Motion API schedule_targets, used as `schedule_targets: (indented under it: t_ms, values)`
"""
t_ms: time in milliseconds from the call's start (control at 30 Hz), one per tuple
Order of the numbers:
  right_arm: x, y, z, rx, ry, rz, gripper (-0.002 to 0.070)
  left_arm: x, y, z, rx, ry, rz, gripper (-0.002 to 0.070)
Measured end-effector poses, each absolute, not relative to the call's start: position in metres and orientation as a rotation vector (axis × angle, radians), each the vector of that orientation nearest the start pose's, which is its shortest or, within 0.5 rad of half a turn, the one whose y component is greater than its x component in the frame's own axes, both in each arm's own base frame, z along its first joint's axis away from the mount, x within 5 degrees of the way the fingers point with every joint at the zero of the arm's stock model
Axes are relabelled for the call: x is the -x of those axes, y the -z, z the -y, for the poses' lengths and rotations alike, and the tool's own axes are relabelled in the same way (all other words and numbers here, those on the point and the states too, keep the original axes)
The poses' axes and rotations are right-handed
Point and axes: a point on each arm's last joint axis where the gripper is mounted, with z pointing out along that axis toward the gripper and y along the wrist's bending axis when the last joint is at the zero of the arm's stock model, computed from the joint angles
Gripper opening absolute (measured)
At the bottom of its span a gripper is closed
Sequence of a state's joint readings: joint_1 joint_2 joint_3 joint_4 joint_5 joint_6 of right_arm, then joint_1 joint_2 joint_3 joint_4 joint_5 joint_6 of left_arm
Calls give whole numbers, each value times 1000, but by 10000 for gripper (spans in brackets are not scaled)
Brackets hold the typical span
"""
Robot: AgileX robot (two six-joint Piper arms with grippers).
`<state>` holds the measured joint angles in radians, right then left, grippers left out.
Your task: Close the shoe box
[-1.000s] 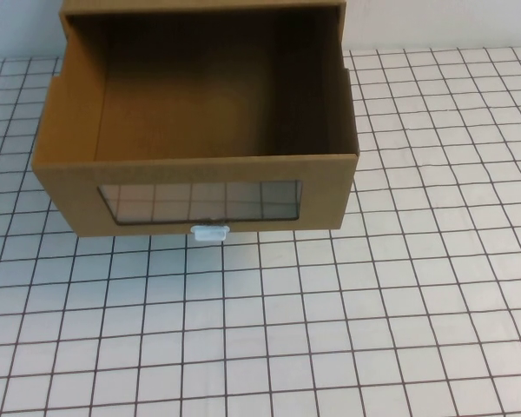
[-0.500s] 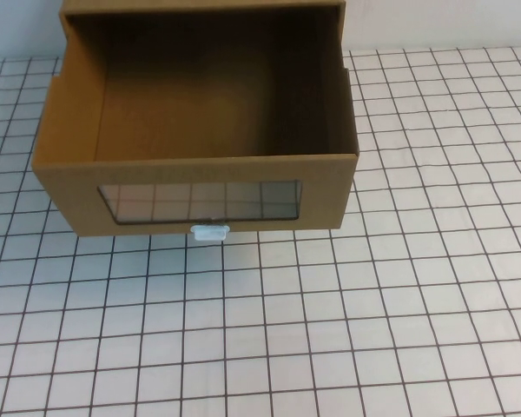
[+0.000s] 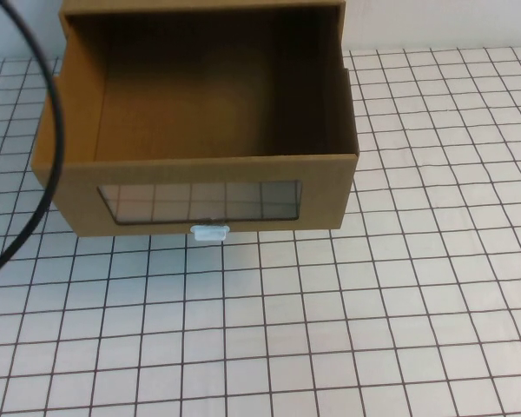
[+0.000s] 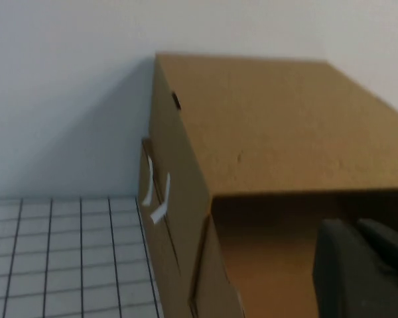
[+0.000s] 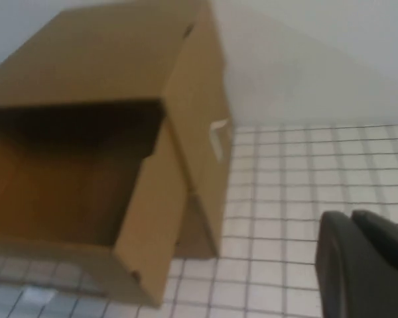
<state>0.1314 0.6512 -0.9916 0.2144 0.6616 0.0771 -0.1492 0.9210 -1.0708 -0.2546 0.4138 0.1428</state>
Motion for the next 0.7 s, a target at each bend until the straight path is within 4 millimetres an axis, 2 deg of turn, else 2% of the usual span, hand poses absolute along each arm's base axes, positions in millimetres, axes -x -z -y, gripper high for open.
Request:
schedule_targets:
  t_ms: [167,267,367,500,700]
  values:
    - [-130,-415,-66,424,-542,-1873,-13,-239,-451,55,-310,285,-1888,-4]
    - [-142,-401,-91,624,-646,-1929,-13,-271,-466,71,-400,399,-1901,-4]
    - [-157,-382,-113,773,-697,-2018,-13,-308,-466,88,-478,547,-1919,-4]
    - [-168,-363,-138,898,-731,-2060,-13,-352,-458,106,-552,700,-1925,-4]
    - [-172,-351,-174,984,-740,-1993,-13,-417,-414,121,-570,802,-1999,-4]
